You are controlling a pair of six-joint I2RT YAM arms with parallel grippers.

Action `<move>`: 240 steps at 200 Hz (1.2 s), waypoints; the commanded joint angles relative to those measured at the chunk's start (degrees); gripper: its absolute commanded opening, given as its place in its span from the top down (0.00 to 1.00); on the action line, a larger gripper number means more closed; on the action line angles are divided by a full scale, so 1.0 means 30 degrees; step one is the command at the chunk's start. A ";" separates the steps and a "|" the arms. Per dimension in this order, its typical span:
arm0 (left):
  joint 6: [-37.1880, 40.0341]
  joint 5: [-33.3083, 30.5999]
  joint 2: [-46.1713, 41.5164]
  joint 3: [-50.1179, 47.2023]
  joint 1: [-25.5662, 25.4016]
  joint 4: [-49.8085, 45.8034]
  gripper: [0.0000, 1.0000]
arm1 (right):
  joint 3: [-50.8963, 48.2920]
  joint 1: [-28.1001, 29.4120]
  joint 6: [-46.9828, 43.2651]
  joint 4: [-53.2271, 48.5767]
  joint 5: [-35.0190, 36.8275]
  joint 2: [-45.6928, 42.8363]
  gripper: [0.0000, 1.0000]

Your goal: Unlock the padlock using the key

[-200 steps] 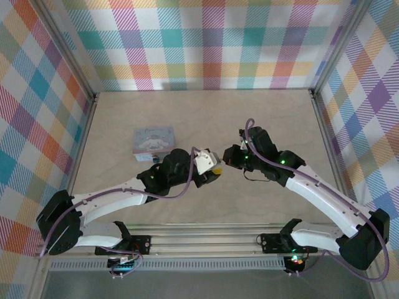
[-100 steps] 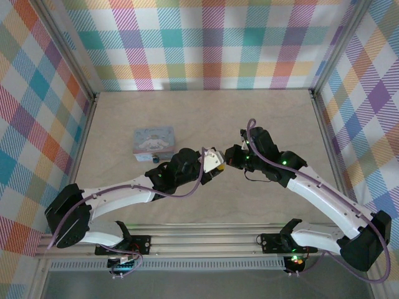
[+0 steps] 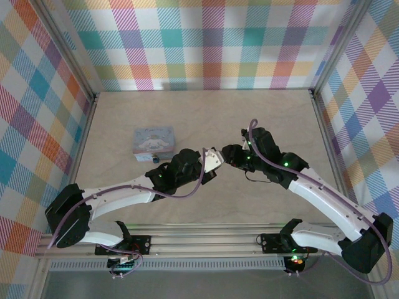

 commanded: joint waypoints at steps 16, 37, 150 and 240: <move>-0.2492 0.2779 -0.1342 -0.0305 0.1258 -0.0487 1.00 | -0.0740 -0.0081 -0.3810 0.2001 0.0234 -0.3412 0.42; -0.4503 0.6015 -0.1818 -0.0568 0.2735 -0.0270 1.00 | -0.1154 -0.0598 -0.5826 0.2916 -0.0796 -0.4933 0.40; -0.6145 1.7086 -0.1974 0.2069 0.5064 -0.3974 1.00 | 0.2009 -0.3869 -1.0622 0.0491 -1.4685 -0.0157 0.52; -0.6408 1.8498 -0.1963 0.2717 0.5078 -0.4206 1.00 | 0.0666 -0.3901 -1.0022 0.1861 -1.5250 -0.0056 0.61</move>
